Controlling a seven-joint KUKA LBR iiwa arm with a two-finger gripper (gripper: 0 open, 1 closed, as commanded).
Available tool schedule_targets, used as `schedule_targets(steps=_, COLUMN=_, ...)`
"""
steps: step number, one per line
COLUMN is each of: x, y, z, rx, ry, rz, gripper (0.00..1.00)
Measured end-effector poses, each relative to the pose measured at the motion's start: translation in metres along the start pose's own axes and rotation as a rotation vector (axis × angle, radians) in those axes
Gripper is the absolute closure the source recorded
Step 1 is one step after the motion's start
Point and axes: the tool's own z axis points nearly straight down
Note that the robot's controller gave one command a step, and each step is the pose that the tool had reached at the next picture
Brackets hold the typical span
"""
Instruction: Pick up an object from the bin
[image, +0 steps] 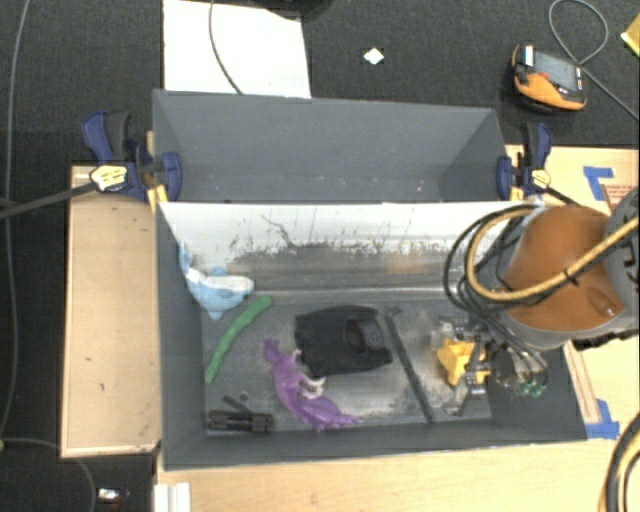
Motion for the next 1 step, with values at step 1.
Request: schedule_targets(steps=1, x=-0.0018, y=0.0003, z=-0.0043, rx=0.001, ry=-0.008, rz=-0.004, gripper=0.0)
